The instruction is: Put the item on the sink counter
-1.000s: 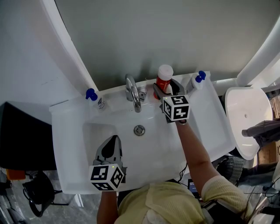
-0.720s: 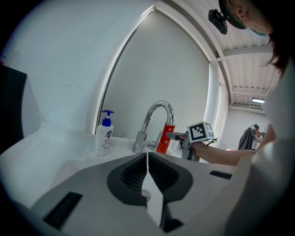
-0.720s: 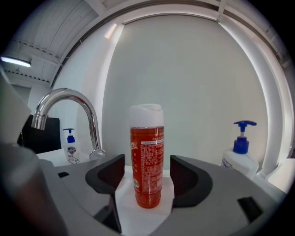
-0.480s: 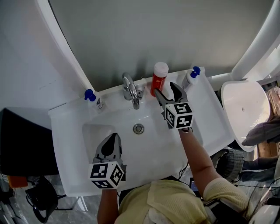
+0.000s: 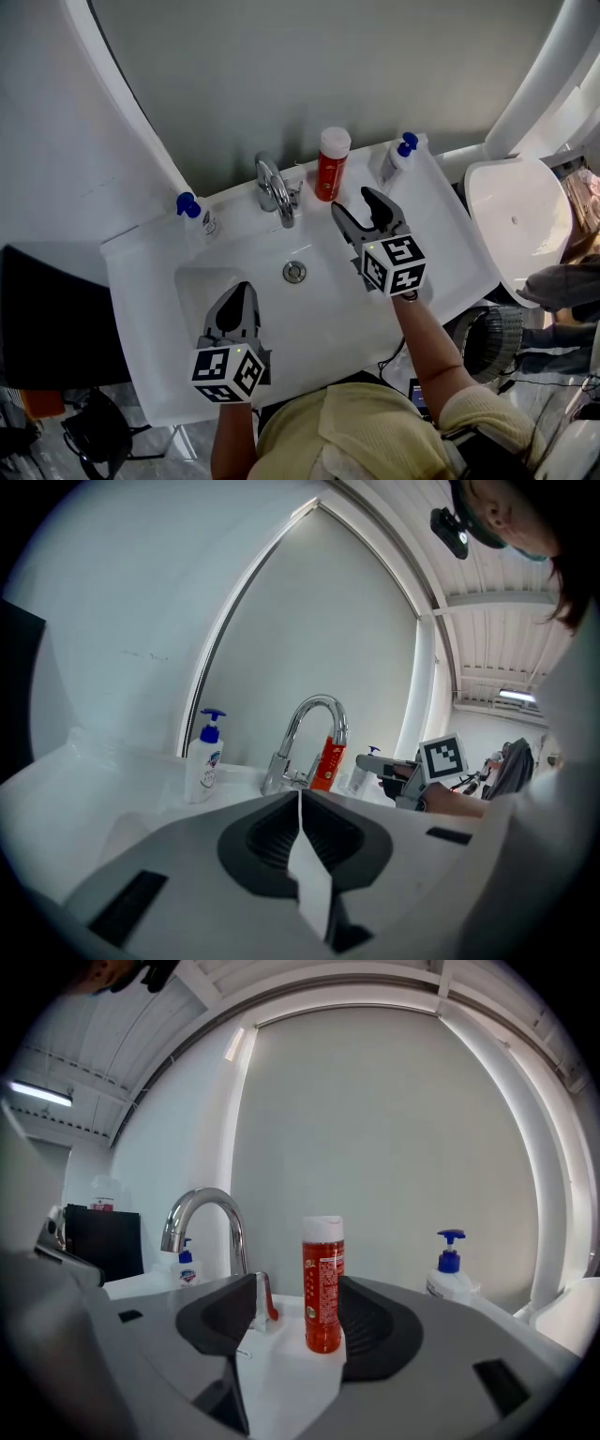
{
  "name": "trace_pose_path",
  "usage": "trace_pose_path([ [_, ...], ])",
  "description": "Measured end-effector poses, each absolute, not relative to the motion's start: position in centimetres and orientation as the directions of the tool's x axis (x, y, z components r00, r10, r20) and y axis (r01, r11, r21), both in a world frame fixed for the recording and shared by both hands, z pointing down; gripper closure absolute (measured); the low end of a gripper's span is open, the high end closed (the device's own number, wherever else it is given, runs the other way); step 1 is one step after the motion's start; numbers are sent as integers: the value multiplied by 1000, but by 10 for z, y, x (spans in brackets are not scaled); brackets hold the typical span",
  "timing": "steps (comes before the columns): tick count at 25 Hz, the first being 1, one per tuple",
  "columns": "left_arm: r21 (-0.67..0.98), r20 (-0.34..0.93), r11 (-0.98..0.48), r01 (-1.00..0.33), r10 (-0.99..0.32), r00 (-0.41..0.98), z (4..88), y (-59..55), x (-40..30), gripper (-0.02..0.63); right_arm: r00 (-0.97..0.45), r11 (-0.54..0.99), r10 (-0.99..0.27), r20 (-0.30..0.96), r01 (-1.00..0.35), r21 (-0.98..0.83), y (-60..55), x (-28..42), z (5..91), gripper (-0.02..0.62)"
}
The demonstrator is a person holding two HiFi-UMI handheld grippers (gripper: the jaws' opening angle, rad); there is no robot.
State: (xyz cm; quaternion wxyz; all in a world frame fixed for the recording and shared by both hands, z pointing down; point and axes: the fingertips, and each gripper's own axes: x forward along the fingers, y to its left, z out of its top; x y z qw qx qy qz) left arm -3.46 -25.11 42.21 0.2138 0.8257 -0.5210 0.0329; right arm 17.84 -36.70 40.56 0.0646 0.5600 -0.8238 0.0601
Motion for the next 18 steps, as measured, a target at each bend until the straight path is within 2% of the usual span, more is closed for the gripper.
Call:
trace_pose_path([
  [11,319,255,-421,-849,-824,505,416,-243,-26,563,-337,336,-926,168,-941,-33,-327,183,395,442],
  [18,310,251,-467,-828,-799,546,412,-237,-17,563,-311,309,-931,191,-950,-39,-301,186,396,494],
])
